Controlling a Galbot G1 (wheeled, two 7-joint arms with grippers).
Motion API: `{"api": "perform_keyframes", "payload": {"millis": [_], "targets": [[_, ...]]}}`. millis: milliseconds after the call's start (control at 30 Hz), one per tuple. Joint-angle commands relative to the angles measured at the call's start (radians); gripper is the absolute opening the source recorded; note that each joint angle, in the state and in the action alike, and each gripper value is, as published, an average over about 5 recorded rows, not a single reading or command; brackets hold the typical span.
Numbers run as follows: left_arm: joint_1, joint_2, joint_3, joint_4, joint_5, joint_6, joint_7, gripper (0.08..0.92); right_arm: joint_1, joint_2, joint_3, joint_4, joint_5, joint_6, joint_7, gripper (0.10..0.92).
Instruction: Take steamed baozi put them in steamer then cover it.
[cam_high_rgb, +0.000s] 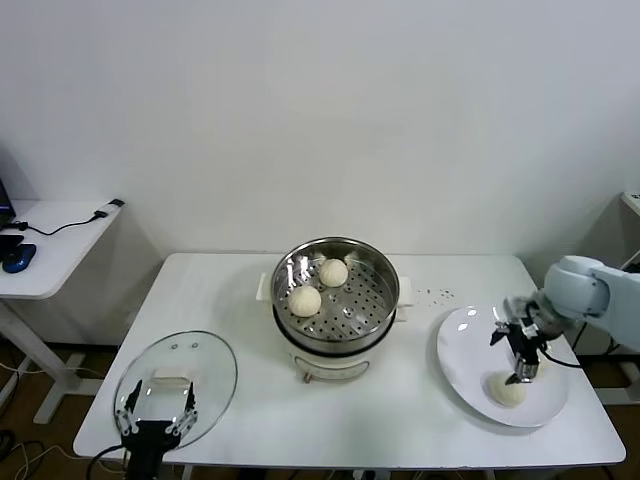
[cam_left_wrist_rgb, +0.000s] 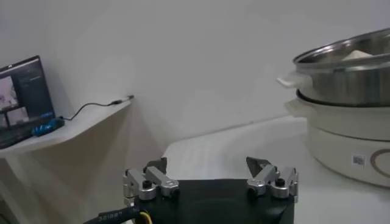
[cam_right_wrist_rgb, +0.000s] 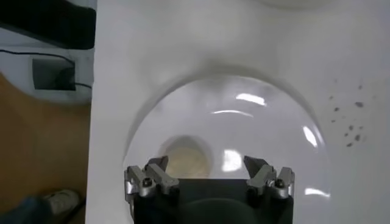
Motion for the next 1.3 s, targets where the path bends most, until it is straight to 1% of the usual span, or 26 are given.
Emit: {"api": "perform_keyframes", "payload": {"millis": [33,433,533,700,900,1000,1167,1233,1300], "targets": [[-0.002,-0.009,0.006,0.000,0.002,0.004,-0.001,0.823,-0.260,-0.029,0.193,-0.064,-0.102,0.011,0.003,0.823],[-0.009,-0.011,0.010,0.008,0.007,0.008,-0.002,0.823,-0.275,0.019,0.219,-0.106,-0.103,0.010,-0.002,0.822],[-0.005,-0.012,0.010,0.008,0.008,0.007,-0.003,0.823,-0.273,0.026,0.218,-0.111,-0.099,0.011,-0.007,0.793],[-0.002,-0.014,0.013,0.008,0.010,0.009,-0.007,0.823,-0.269,0.030,0.219,-0.113,-0.096,0.014,-0.015,0.674],[-0.003,-0.013,0.018,0.007,0.014,0.016,-0.013,0.823,-0.245,0.026,0.206,-0.107,-0.093,0.024,-0.018,0.583],[-0.002,-0.012,0.018,0.006,0.014,0.016,-0.013,0.823,-0.225,0.023,0.193,-0.106,-0.092,0.031,-0.020,0.563],[0.000,-0.011,0.020,0.008,0.013,0.015,-0.013,0.823,-0.140,0.030,0.145,-0.099,-0.076,0.058,-0.024,0.554],[0.002,-0.010,0.021,0.008,0.013,0.015,-0.013,0.823,-0.037,0.049,0.086,-0.098,-0.068,0.102,-0.035,0.556],[0.004,-0.009,0.021,0.007,0.013,0.014,-0.013,0.823,0.105,0.086,0.002,-0.100,-0.065,0.177,-0.054,0.556]]}}
